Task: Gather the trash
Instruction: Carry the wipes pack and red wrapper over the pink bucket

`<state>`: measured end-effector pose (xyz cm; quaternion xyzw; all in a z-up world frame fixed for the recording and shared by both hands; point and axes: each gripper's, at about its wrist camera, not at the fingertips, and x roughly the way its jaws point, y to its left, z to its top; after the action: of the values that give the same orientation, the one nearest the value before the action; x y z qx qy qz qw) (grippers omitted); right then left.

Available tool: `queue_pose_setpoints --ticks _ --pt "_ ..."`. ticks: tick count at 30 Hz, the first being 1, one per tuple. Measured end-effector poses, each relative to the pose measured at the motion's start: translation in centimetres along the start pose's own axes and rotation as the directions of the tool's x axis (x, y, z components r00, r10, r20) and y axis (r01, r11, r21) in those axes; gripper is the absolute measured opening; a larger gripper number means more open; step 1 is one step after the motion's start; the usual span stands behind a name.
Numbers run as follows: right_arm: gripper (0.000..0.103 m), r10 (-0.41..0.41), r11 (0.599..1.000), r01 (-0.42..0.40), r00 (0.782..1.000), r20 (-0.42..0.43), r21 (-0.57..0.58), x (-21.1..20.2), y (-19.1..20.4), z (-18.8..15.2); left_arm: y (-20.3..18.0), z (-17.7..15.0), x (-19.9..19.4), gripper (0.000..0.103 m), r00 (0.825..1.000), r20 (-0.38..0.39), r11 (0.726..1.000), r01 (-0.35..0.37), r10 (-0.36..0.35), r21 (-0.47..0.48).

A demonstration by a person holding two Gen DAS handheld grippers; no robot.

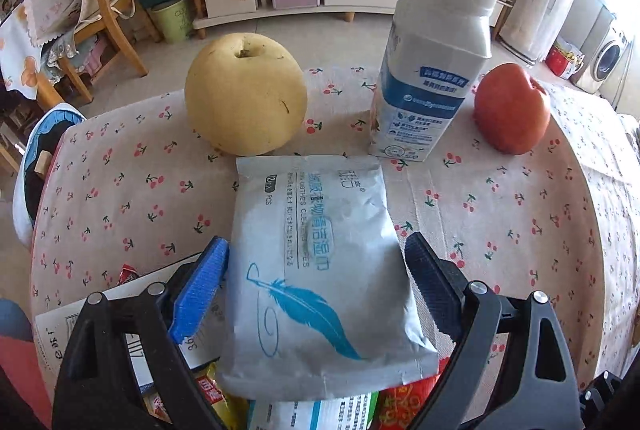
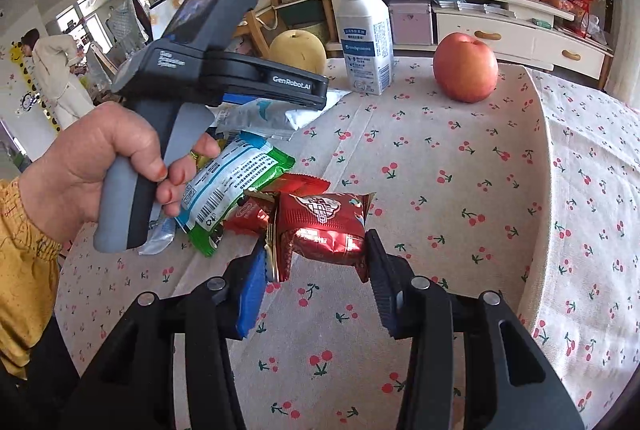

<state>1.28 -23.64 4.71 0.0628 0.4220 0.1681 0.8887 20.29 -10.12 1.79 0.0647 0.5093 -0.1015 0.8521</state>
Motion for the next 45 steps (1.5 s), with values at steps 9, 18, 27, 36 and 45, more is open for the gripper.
queue_pose_setpoints --ticks 9,18,27,36,45 --pt "0.048 0.000 1.000 0.000 1.000 0.011 0.000 -0.5 -0.3 0.0 -1.0 -0.7 0.7 0.079 0.999 0.004 0.999 -0.036 0.036 0.011" --pt "0.048 0.002 1.000 -0.002 1.000 0.010 0.020 -0.8 -0.7 -0.2 -2.0 -3.3 -2.0 0.077 0.999 0.049 1.000 -0.006 0.005 0.018" --pt "0.047 0.016 0.999 -0.016 1.000 0.013 0.028 -0.9 -0.6 -0.2 -0.6 -7.5 -6.9 0.077 0.992 0.125 1.000 -0.013 0.012 0.002" --pt "0.047 0.073 0.997 -0.074 0.997 0.035 0.033 -1.3 0.6 -0.7 1.9 -13.6 -11.7 0.077 0.980 0.192 0.999 -0.040 0.044 -0.025" --pt "0.047 0.090 0.996 -0.091 0.995 0.045 0.008 -1.2 3.2 -1.6 6.7 -19.8 -17.3 0.077 0.952 0.289 0.990 -0.073 0.105 -0.118"
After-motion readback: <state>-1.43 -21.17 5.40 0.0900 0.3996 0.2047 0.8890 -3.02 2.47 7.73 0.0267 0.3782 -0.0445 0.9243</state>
